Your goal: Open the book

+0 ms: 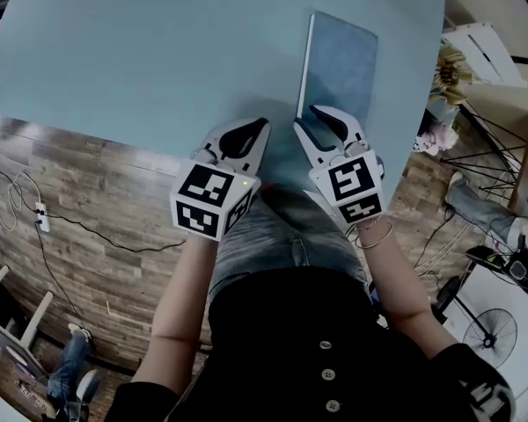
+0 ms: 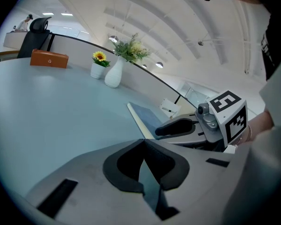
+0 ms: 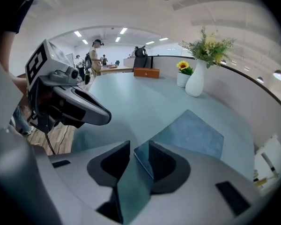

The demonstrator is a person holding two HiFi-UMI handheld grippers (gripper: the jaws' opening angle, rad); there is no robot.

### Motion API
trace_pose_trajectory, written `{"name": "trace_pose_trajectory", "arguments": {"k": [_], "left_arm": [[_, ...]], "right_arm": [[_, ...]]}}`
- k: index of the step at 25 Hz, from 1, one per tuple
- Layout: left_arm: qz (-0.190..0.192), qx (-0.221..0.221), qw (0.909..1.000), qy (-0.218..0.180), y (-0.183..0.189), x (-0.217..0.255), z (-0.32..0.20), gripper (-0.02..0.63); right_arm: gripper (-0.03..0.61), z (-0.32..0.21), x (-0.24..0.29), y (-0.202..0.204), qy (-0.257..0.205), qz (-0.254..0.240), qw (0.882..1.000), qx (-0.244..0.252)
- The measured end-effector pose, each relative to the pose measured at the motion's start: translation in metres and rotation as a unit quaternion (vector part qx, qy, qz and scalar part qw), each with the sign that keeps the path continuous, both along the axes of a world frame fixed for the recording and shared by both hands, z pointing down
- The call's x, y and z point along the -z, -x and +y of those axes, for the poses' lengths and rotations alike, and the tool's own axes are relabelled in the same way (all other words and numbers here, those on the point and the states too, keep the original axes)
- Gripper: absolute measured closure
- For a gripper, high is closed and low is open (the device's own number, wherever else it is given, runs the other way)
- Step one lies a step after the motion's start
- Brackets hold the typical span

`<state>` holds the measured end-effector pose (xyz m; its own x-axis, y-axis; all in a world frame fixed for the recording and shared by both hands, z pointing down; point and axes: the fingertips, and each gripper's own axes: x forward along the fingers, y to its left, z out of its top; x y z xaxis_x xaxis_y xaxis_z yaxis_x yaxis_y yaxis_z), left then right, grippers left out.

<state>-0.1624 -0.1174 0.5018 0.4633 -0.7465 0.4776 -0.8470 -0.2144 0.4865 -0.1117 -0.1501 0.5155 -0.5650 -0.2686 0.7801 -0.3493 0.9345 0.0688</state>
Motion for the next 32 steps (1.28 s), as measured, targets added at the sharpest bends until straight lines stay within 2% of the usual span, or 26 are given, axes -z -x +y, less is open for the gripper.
{"name": "trace_pose_trajectory", "arguments": {"k": [13,25,32], "left_arm": [[0.018,-0.004,0.9998,0.005,0.001,-0.008,0.006,0.601],[0.019,-0.011,0.9998,0.001,-0.003,-0.004,0.002,0.601],[0.015,-0.019,0.9997,-0.005,0.001,0.002,0.002,0.601]], "right_arm": [[0.480,-0.001,-0.015,-0.001,-0.031,0.034,0.999,-0.004],[0.480,-0.002,-0.024,-0.003,-0.052,0.072,0.996,0.010],[0.480,-0.001,-0.025,-0.001,-0.055,0.078,0.995,0.010]]}}
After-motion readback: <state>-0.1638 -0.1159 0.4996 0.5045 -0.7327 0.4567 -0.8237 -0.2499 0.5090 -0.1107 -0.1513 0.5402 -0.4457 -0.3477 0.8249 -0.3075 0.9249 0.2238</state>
